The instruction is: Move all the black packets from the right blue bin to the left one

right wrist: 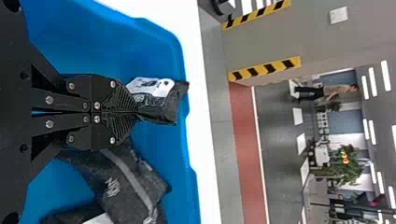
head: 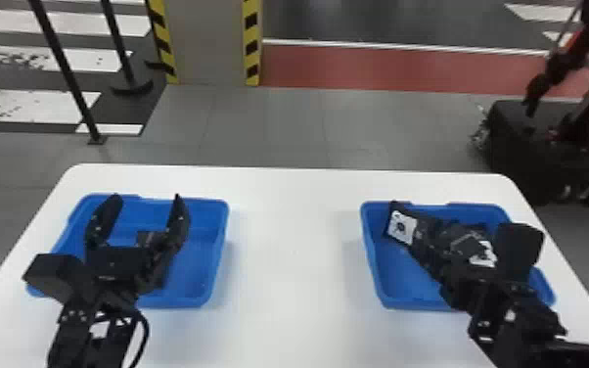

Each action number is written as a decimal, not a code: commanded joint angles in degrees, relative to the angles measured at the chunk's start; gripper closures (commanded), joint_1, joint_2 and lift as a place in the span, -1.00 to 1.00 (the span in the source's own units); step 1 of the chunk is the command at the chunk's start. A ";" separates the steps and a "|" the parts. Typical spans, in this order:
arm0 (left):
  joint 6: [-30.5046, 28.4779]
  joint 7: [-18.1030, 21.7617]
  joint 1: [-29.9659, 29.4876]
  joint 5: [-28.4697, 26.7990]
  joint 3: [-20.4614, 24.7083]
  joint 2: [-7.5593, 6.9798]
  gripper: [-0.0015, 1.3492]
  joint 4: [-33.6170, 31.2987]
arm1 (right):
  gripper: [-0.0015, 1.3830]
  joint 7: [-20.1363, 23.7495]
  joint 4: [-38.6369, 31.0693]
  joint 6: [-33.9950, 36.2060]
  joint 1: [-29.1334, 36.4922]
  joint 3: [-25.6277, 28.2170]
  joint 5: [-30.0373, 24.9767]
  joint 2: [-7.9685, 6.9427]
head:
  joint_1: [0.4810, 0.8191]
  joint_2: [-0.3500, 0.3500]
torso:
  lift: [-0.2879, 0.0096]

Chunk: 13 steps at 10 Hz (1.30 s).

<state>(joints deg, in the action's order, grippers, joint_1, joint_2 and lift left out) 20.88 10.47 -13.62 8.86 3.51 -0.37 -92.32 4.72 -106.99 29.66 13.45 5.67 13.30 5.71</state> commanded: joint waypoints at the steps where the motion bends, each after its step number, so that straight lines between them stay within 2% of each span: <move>1: 0.50 -0.01 0.26 0.98 -0.52 0.02 -0.82 0.00 | 0.64 0.47 -6.57 -0.84 3.71 -0.49 2.26 -0.44 | 0.27 -0.08 | 0.20; 2: 0.50 -0.01 0.26 0.98 -0.52 -0.07 -0.82 0.00 | 0.64 0.64 -9.80 -0.98 5.82 -0.49 2.87 -0.70 | 0.27 -0.06 | 0.20; 3: 0.36 -0.01 0.26 0.98 -0.52 -0.07 -0.82 0.00 | 0.63 1.08 -9.66 1.27 5.82 -0.40 3.66 -0.70 | 0.27 -0.02 | 0.20; 4: 0.22 -0.01 0.26 0.98 -0.61 -0.07 -0.82 0.00 | 0.38 3.54 -7.69 2.68 4.55 -0.31 4.46 -0.35 | 0.27 0.00 | 0.20; 5: -0.06 -0.01 0.40 0.98 -0.69 -0.07 -0.82 0.00 | -0.33 4.25 -7.69 2.68 4.41 -0.66 3.84 0.09 | 0.27 0.03 | 0.20; 6: -0.06 -0.01 0.40 0.98 -0.69 -0.07 -0.82 0.00 | -0.86 4.16 -7.41 3.38 3.99 -0.58 3.40 0.00 | 0.27 0.04 | 0.20; 7: -0.06 -0.01 0.40 0.98 -0.69 -0.07 -0.82 0.00 | -0.91 4.16 -6.57 3.66 3.42 -0.58 3.40 0.00 | 0.27 0.04 | 0.20; 8: -0.06 -0.01 0.26 1.16 -0.69 -0.07 -0.82 0.00 | -0.81 4.16 -6.85 5.07 3.42 -0.58 3.23 0.00 | 0.27 0.03 | 0.20; 9: -0.06 0.08 0.26 1.25 -0.69 -0.07 -0.82 0.00 | -0.81 3.02 -8.39 7.60 3.85 -0.58 2.79 0.00 | 0.27 0.03 | 0.20; 11: -0.06 -0.01 0.12 1.34 -0.61 -0.16 -0.82 0.00 | -0.82 -2.52 -13.03 15.61 4.41 -0.58 0.41 0.00 | 0.27 0.01 | 0.20; 13: -0.06 0.08 -0.02 1.25 -0.69 -0.25 -0.82 0.00 | -0.83 -4.89 -12.33 20.96 1.32 -0.05 -1.61 0.53 | 0.27 -0.06 | 0.20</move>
<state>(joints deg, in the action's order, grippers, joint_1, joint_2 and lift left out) 20.81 10.51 -13.59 10.12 2.86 -0.54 -92.32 -0.22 -119.87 49.35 15.79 5.44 12.30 6.03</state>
